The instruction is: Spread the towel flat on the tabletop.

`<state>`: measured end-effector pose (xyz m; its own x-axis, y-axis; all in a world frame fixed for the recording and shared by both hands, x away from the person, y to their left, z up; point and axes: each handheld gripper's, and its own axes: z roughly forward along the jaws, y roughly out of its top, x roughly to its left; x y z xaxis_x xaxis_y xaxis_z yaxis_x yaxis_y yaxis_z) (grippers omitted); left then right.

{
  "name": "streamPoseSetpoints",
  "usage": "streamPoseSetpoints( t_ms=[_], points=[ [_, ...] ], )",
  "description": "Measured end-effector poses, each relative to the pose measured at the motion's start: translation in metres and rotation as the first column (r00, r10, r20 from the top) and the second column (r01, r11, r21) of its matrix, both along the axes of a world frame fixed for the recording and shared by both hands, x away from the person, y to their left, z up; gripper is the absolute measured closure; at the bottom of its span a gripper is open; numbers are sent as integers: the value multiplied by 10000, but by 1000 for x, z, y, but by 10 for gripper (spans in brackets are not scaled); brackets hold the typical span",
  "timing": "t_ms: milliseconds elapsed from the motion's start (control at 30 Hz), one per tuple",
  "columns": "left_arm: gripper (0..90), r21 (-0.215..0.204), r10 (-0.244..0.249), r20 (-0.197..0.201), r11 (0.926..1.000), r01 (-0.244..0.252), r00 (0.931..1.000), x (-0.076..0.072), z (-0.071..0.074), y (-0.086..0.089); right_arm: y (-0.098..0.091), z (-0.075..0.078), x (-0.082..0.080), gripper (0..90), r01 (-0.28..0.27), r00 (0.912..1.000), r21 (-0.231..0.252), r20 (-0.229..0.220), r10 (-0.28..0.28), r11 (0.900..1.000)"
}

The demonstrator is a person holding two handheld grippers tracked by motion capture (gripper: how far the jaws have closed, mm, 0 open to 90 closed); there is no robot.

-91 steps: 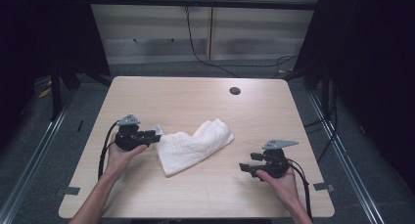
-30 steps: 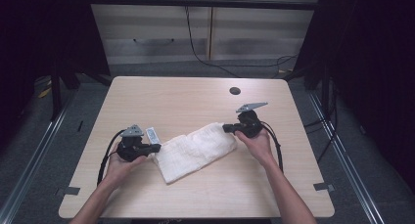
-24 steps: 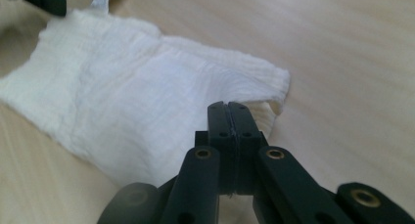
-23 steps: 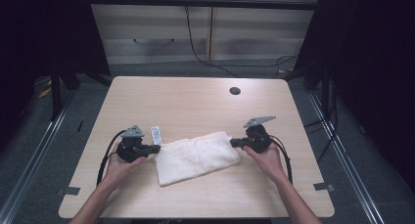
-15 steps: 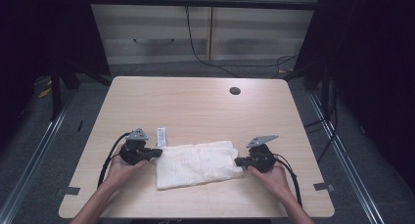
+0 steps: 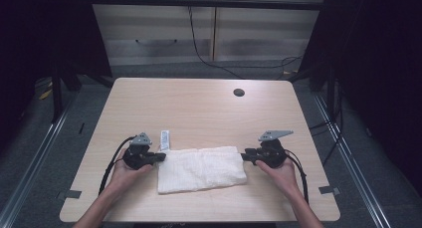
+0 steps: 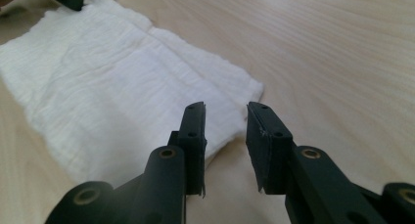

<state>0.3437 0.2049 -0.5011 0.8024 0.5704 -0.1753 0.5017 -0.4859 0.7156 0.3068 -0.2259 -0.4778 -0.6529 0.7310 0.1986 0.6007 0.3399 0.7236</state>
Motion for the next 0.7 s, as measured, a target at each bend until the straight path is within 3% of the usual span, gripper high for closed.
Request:
streamPoseSetpoints(
  t_ms=[100,267,433,633,700],
  points=[
    [900,-24,-39,-33,10000,39,10000,1,0,1,6,-11,12,669,-100,9996,2,-265,100,10000],
    [899,-37,-63,-23,10000,63,10000,1,-1,1,10,-23,18,654,-165,9970,-58,-759,160,9998],
    [900,-45,1,-15,10000,-1,10000,0,0,0,11,-21,17,853,-328,9979,122,-557,335,9994],
    [900,-286,54,123,9996,-50,9999,1,6,2,3,-3,15,863,-223,9997,579,-16,224,9981],
    [900,-548,74,239,9985,-60,9997,0,13,3,0,5,15,862,-241,9994,706,281,222,9972]
  ],
)
